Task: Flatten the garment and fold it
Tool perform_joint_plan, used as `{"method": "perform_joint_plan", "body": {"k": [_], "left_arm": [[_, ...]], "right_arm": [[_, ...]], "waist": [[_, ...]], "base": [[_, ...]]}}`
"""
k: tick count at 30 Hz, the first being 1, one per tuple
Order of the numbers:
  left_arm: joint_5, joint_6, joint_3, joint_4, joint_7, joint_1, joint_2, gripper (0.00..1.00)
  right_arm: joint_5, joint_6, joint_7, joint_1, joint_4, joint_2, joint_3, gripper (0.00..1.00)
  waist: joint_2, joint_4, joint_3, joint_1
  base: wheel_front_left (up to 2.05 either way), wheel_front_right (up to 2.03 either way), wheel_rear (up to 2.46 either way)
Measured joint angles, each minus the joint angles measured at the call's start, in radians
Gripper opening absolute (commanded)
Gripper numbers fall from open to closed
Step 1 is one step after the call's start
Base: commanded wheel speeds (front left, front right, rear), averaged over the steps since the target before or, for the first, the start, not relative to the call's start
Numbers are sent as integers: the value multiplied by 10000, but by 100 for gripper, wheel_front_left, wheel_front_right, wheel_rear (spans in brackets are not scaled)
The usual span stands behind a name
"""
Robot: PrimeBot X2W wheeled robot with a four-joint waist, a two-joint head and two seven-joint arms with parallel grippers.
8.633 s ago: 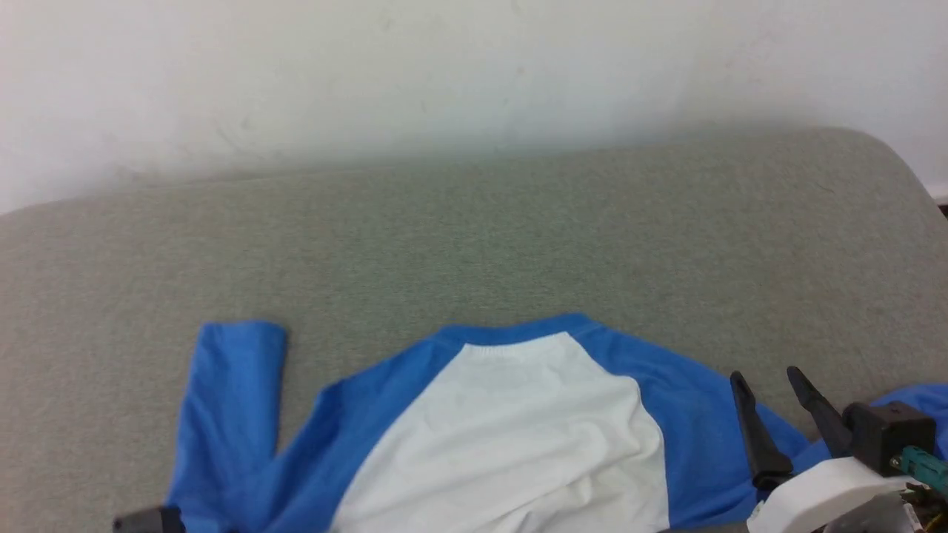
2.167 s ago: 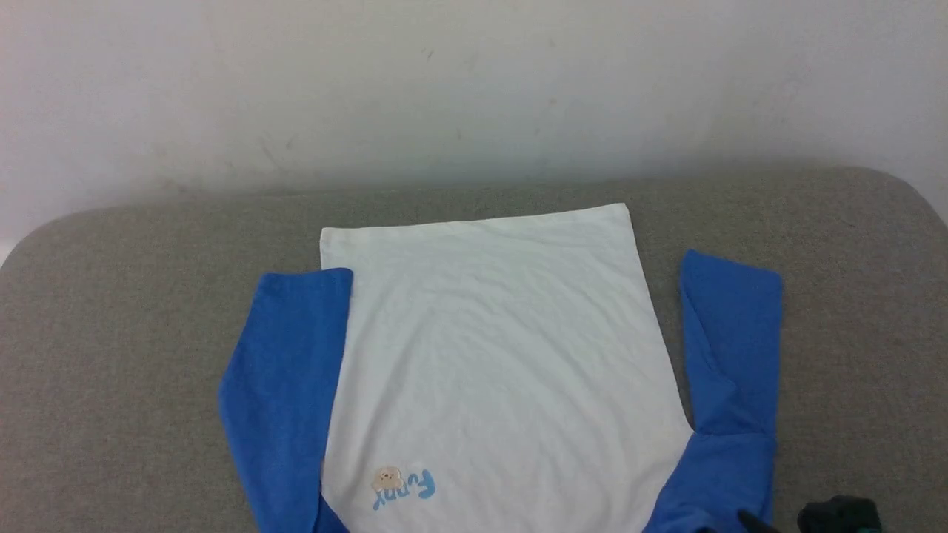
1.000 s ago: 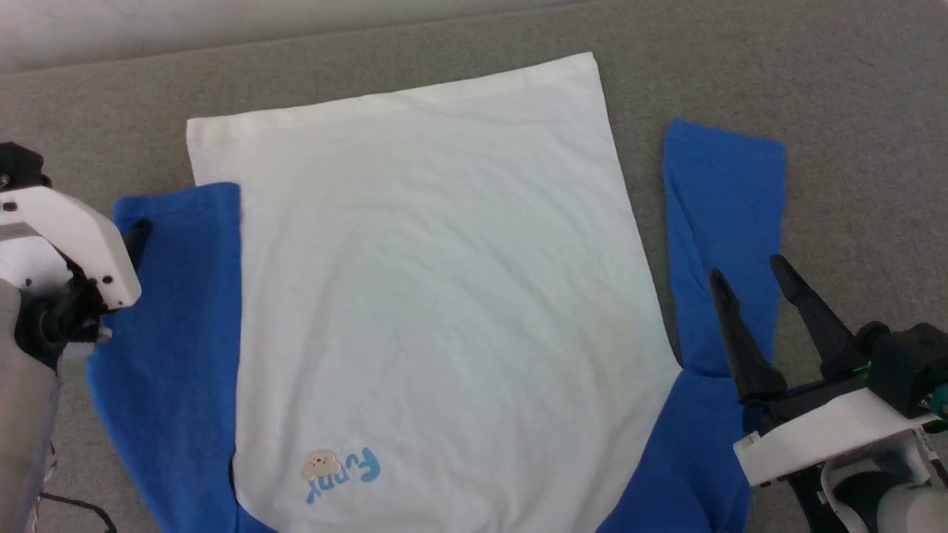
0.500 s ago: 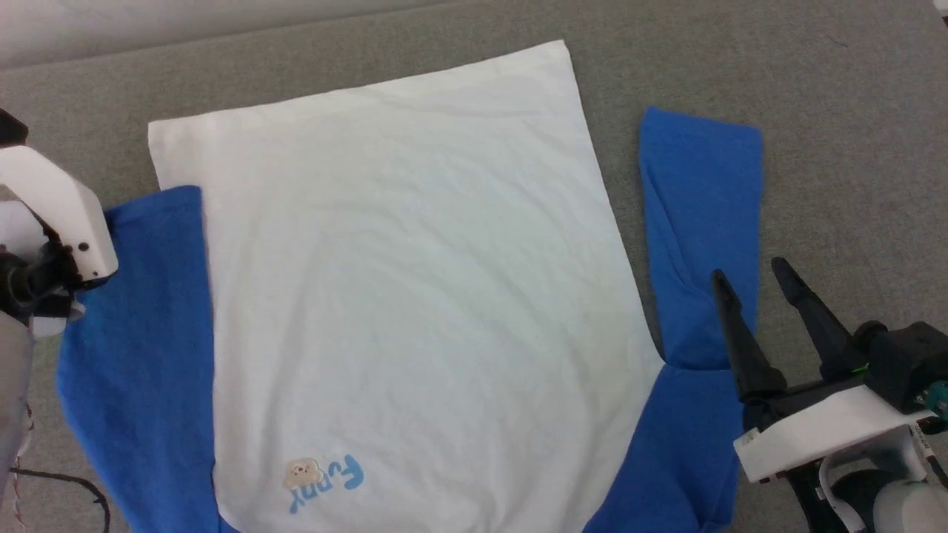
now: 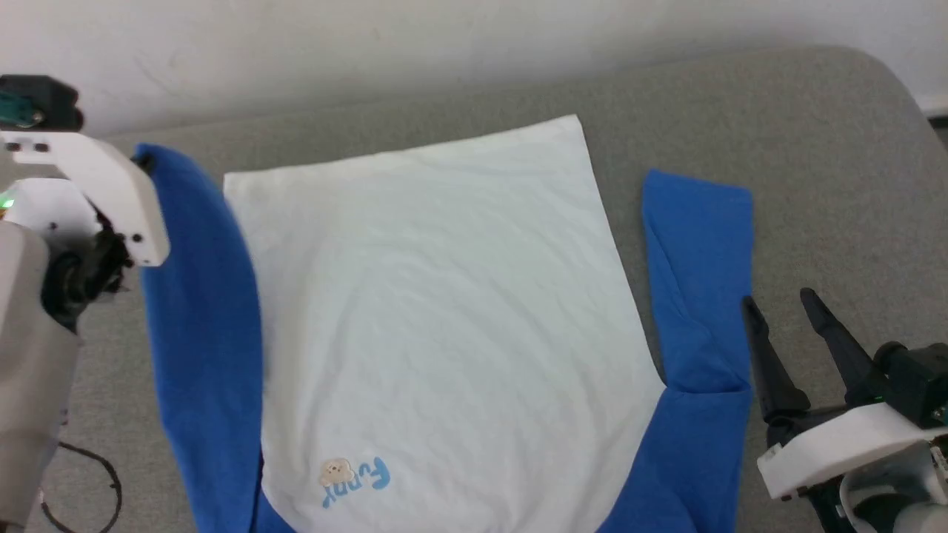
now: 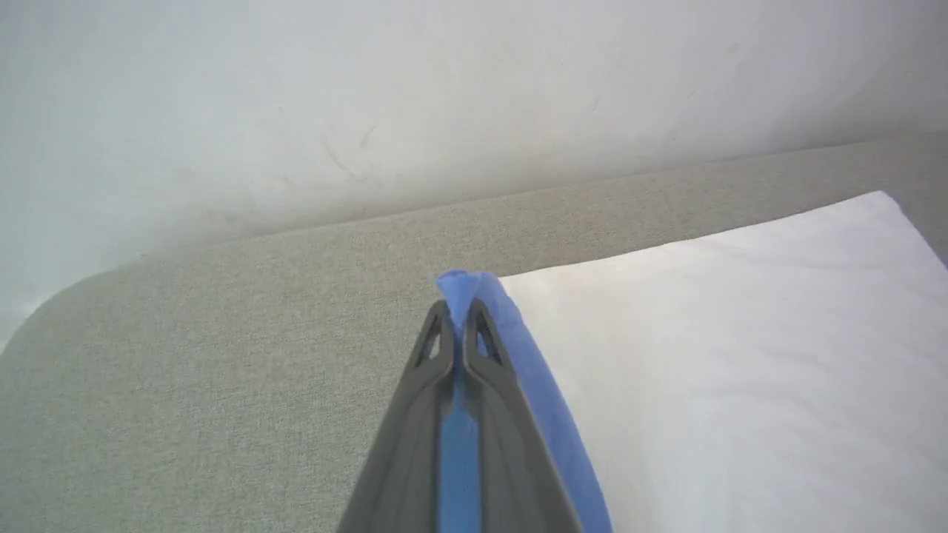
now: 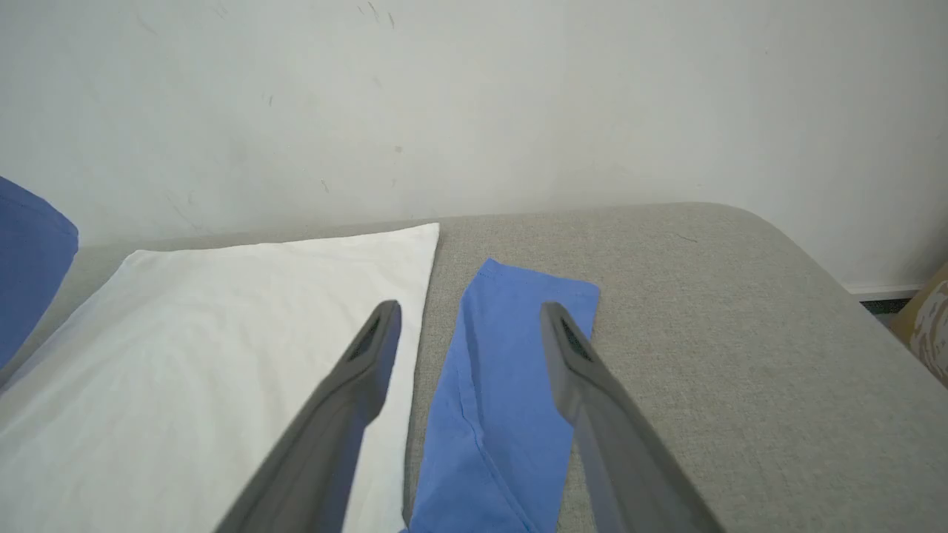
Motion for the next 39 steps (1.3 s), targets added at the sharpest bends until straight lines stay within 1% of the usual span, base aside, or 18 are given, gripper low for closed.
{"method": "perform_joint_plan", "body": {"k": [4,11,15,17,19,24,27,30,33,36,39], "left_arm": [[-8,-54,-295,-1452,59,424,-205,0],[-117,-257,-1392,-3868,431,1535,-1151,0],[-178,-389,-1964,-4784,583,1746,-1682,0],[-178,-445,-2288,-5078,593,1756,-2033,0],[-180,-604,-2679,-5231,600,1769,-2445,0],[-178,-886,-3766,-5070,522,1819,-3701,0],[-94,-989,-4418,-4408,403,2073,-4284,0],[65,-1034,-4953,-3388,155,2601,-4512,0],[299,-1026,-5239,-2324,-380,3005,-4719,0],[679,-955,-5262,-1536,-1233,3035,-4849,0],[945,-909,-5160,-991,-2165,2791,-5066,0]], "right_arm": [[-13,0,92,262,0,65,-186,100],[-46,0,272,618,-163,146,-393,100],[-58,0,374,681,-341,174,-382,100],[-71,0,399,719,-401,184,-391,100],[-71,0,466,774,-466,192,-395,100],[-69,0,474,796,-546,203,-418,100],[-69,0,470,789,-573,209,-376,100],[-69,0,468,763,-562,217,-372,100],[-69,0,466,751,-523,219,-380,100],[-52,0,454,746,-485,222,-389,100],[-50,0,437,731,-441,221,-387,100]], "waist": [[0,139,-579,-1],[0,207,-1457,-2],[0,-21,-1706,-2],[0,-194,-1755,-1],[0,-387,-1752,-1],[0,-823,-1492,0],[0,-1012,-1216,1],[0,-1200,-948,2],[0,-1332,-697,2],[0,-1377,-492,2],[0,-1250,-412,2]], "base": [[0,0,0],[0,0,0],[0,0,0],[0,0,0],[0,0,0],[0,0,0],[0,0,0],[0,0,0],[0,0,0],[0,0,0],[0,0,0]]}}
